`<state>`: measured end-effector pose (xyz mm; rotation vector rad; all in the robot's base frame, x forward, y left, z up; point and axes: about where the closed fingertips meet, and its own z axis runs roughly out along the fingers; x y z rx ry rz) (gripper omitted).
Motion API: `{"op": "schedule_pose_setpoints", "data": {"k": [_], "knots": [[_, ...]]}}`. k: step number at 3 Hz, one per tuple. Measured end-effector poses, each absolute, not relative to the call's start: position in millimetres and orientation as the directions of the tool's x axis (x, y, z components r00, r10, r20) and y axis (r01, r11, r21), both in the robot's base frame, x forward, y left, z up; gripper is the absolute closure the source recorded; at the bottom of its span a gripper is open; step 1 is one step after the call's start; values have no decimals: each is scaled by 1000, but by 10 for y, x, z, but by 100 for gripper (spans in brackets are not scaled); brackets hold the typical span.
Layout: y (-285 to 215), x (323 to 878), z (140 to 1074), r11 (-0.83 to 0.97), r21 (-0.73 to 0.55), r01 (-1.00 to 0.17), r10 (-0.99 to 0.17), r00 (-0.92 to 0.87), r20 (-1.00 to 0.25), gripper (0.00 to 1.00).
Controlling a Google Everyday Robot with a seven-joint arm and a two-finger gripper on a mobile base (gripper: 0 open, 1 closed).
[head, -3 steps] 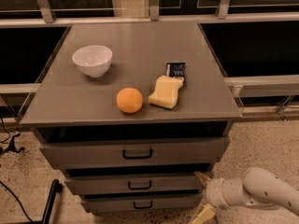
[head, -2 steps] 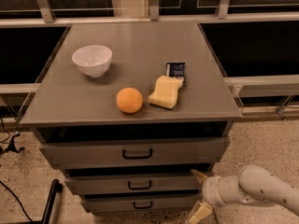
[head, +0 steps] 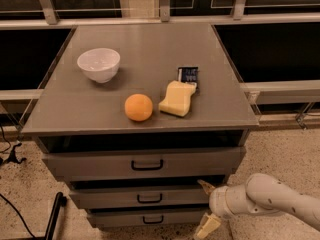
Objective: Open middle drawer
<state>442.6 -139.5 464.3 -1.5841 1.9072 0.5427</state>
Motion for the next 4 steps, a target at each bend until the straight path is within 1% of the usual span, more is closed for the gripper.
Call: {"op": "schedule_pose_setpoints", "data": {"k": [2, 4], "knots": [[-1281, 4531, 4545, 169, -79, -983, -769, -81, -634, 0], [-1264, 4599, 4428, 153, -101, -983, -818, -69, -571, 0]]}}
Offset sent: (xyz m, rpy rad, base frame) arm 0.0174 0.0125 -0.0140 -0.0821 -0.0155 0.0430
